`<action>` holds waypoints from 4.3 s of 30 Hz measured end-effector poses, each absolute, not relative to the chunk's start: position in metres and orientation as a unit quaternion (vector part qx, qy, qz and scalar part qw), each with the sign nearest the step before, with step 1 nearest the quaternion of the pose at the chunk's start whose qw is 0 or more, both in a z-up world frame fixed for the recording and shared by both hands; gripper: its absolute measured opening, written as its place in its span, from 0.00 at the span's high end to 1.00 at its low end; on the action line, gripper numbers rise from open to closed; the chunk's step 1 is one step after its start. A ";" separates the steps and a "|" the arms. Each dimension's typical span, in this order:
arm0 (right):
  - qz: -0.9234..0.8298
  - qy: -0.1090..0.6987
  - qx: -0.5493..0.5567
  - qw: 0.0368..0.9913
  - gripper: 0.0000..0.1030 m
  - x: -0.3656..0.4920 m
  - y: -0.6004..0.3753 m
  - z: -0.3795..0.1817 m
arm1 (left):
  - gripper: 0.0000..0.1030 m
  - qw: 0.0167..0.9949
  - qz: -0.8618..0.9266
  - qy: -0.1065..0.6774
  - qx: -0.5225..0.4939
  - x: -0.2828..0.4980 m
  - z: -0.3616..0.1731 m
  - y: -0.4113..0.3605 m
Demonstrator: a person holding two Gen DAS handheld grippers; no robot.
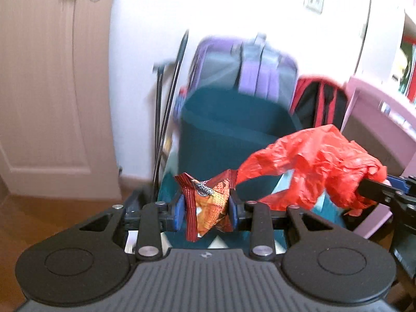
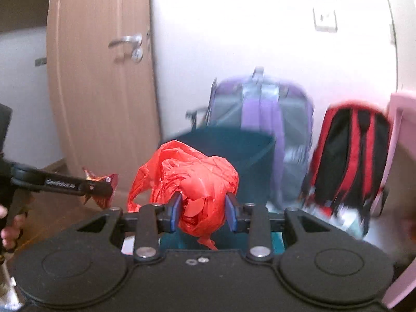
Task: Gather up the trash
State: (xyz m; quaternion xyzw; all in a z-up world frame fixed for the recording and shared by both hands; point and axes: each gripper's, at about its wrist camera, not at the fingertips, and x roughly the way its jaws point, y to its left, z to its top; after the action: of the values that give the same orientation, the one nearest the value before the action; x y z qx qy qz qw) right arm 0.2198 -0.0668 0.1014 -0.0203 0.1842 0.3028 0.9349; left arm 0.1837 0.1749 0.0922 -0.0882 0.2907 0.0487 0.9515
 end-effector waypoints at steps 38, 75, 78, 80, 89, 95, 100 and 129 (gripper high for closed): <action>0.287 0.312 -0.121 0.897 0.64 0.404 0.030 0.076 | 0.67 0.915 0.053 0.396 -0.061 0.417 0.054 0.160; 0.293 0.244 -0.075 0.922 0.50 0.314 -0.033 0.139 | 0.21 0.946 0.061 0.310 -0.076 0.297 0.120 0.139; 0.298 0.233 -0.068 0.923 0.50 0.298 -0.042 0.147 | 0.20 0.952 0.059 0.293 -0.070 0.275 0.125 0.133; 0.300 0.226 -0.065 0.925 0.50 0.287 -0.049 0.151 | 0.20 0.955 0.052 0.285 -0.068 0.260 0.128 0.128; 0.316 0.209 -0.040 0.925 0.49 0.245 -0.076 0.158 | 0.07 0.963 0.033 0.259 -0.066 0.202 0.134 0.105; 0.332 0.195 -0.015 0.923 0.49 0.217 -0.091 0.157 | 0.01 0.967 0.033 0.241 -0.080 0.174 0.136 0.096; 0.340 0.187 -0.001 0.922 0.49 0.199 -0.102 0.153 | 0.01 0.969 0.033 0.232 -0.072 0.156 0.137 0.088; 0.354 0.173 0.006 0.919 0.48 0.154 -0.119 0.162 | 0.01 0.974 0.060 0.214 -0.041 0.112 0.154 0.059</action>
State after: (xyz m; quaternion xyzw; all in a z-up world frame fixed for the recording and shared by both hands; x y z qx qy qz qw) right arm 0.1544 -0.1189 0.1623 0.0055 0.1734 0.3535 0.9192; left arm 0.1124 0.0589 0.1536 -0.0411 0.2136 0.0597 0.9742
